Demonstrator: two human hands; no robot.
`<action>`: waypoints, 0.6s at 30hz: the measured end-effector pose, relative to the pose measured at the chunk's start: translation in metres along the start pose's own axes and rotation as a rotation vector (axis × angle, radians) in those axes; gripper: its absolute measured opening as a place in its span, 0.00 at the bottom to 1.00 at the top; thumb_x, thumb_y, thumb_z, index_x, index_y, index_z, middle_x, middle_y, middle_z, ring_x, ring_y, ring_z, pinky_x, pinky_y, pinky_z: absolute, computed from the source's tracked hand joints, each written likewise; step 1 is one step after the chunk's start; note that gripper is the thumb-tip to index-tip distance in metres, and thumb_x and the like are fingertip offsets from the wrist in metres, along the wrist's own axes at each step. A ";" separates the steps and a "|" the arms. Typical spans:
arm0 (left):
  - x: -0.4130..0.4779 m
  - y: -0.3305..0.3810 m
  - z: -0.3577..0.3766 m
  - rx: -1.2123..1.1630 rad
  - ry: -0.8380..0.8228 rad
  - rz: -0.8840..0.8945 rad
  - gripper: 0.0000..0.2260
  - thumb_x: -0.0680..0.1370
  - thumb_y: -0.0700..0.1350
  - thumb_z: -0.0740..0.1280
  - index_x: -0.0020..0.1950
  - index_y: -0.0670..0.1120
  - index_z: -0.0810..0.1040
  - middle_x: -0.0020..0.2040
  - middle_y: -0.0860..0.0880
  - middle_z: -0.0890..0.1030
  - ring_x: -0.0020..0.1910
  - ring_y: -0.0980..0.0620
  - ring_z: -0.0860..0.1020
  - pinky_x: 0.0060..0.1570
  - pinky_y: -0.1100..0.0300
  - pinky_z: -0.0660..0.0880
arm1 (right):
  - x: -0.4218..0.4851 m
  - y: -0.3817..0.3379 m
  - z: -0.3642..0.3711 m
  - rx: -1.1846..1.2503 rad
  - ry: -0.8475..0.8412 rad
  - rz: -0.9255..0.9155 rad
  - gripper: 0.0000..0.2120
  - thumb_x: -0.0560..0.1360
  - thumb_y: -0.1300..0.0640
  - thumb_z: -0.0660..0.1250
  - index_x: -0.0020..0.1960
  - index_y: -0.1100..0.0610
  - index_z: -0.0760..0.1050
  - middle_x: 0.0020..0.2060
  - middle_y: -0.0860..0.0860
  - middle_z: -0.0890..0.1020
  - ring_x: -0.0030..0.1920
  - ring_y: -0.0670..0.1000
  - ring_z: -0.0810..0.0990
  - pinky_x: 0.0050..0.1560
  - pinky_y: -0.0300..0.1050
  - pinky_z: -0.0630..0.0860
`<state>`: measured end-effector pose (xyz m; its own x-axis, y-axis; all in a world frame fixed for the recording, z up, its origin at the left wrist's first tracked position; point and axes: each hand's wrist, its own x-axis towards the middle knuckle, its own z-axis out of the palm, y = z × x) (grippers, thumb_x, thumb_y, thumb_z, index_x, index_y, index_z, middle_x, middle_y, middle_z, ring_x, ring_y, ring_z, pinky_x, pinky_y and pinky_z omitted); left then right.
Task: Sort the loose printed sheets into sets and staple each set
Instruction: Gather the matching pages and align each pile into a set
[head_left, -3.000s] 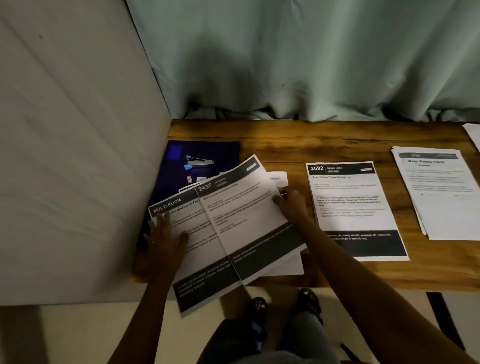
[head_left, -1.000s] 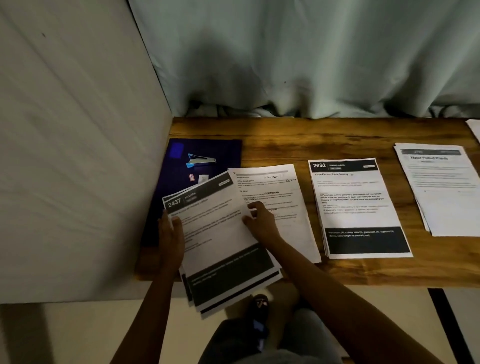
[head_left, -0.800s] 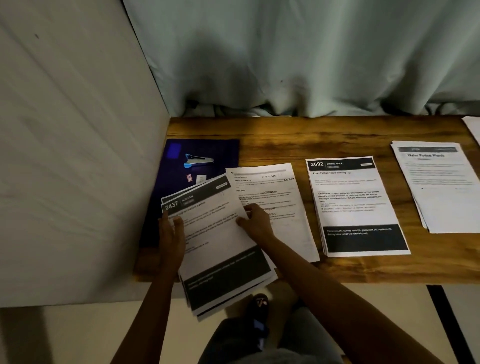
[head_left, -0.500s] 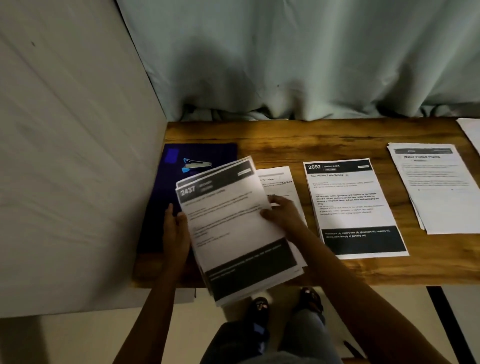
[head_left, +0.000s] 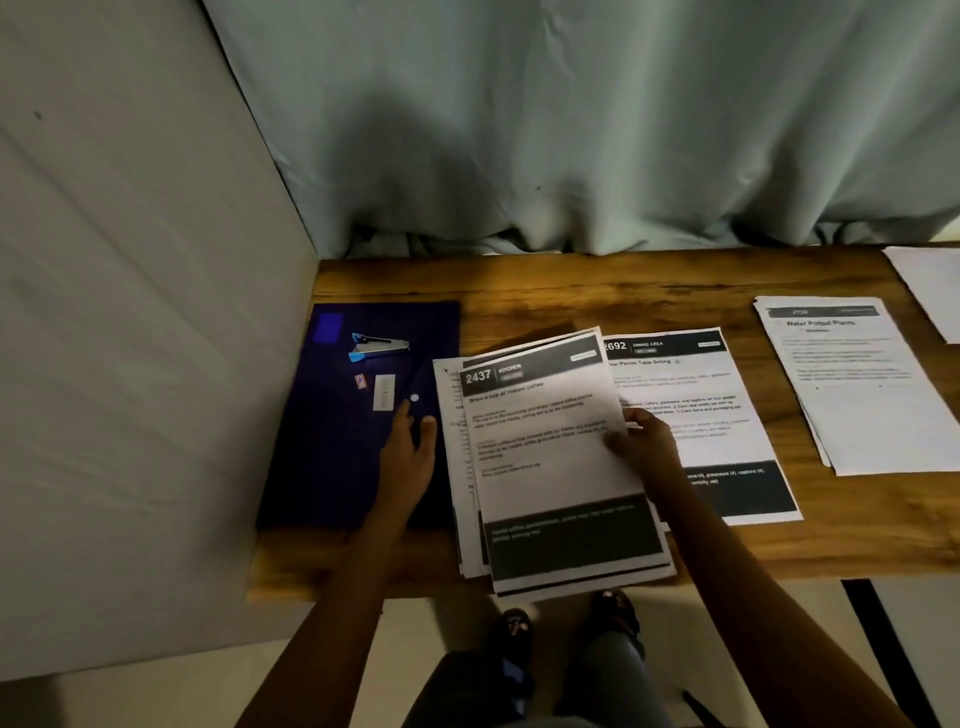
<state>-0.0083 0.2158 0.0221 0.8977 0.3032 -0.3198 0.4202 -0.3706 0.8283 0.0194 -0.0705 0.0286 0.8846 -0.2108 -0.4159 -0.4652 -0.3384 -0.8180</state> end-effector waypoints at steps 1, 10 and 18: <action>0.001 0.001 0.000 -0.013 0.003 -0.003 0.26 0.81 0.55 0.55 0.77 0.48 0.55 0.71 0.42 0.68 0.69 0.42 0.68 0.67 0.46 0.66 | 0.000 -0.001 0.003 0.021 -0.017 0.003 0.11 0.72 0.62 0.69 0.54 0.56 0.75 0.51 0.56 0.82 0.48 0.59 0.81 0.50 0.60 0.79; -0.004 0.005 -0.008 -0.145 0.189 -0.045 0.26 0.82 0.51 0.56 0.77 0.47 0.51 0.60 0.43 0.75 0.58 0.43 0.76 0.53 0.52 0.72 | -0.019 -0.015 0.059 -0.043 -0.158 -0.099 0.14 0.76 0.60 0.65 0.61 0.57 0.71 0.53 0.52 0.79 0.51 0.51 0.79 0.46 0.42 0.78; 0.005 -0.024 -0.011 0.172 0.151 0.150 0.35 0.76 0.55 0.66 0.77 0.50 0.52 0.76 0.43 0.56 0.73 0.41 0.59 0.68 0.38 0.63 | -0.016 -0.005 0.087 -0.481 0.056 -0.252 0.16 0.78 0.57 0.62 0.65 0.59 0.71 0.65 0.57 0.70 0.67 0.58 0.66 0.66 0.51 0.66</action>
<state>-0.0153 0.2359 0.0057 0.9271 0.3564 -0.1159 0.3117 -0.5614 0.7666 0.0099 0.0142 0.0051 0.9736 -0.1134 -0.1979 -0.2128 -0.7635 -0.6097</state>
